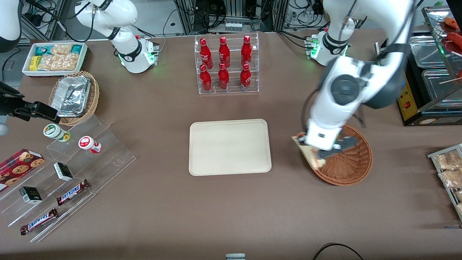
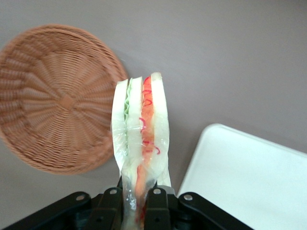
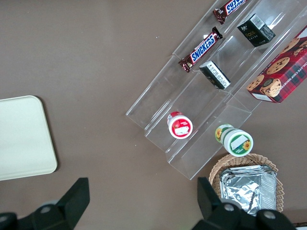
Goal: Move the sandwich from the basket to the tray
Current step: 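Lift the sandwich out of the basket and carry it toward the cream tray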
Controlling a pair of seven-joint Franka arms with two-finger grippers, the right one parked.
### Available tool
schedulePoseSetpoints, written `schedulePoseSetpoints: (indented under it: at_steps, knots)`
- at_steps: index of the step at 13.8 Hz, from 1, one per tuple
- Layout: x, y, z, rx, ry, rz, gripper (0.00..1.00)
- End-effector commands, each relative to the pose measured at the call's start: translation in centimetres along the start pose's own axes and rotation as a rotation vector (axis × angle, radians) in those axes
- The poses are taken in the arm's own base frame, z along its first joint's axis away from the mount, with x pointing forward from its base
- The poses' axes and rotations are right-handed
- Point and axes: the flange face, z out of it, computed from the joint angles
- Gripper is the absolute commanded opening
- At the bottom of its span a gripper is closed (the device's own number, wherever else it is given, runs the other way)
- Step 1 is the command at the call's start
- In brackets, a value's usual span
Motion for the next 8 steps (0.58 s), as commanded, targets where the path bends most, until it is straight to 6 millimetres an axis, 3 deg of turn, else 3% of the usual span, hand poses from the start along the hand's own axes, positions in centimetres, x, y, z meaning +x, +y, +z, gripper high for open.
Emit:
schedulePoseSetpoints:
  at_steps: [1,3,5,8]
  knots:
    - [-1.5,4.9,1.6,0.003,-0.005,0.062,0.0]
    - [-3.4,8.5,3.3,-0.02,0.007,0.115,0.0]
    - [-5.7,11.9,6.3,-0.066,0.032,0.17,0.0]
    - [-8.6,15.1,9.0,-0.104,0.049,0.218,0.0]
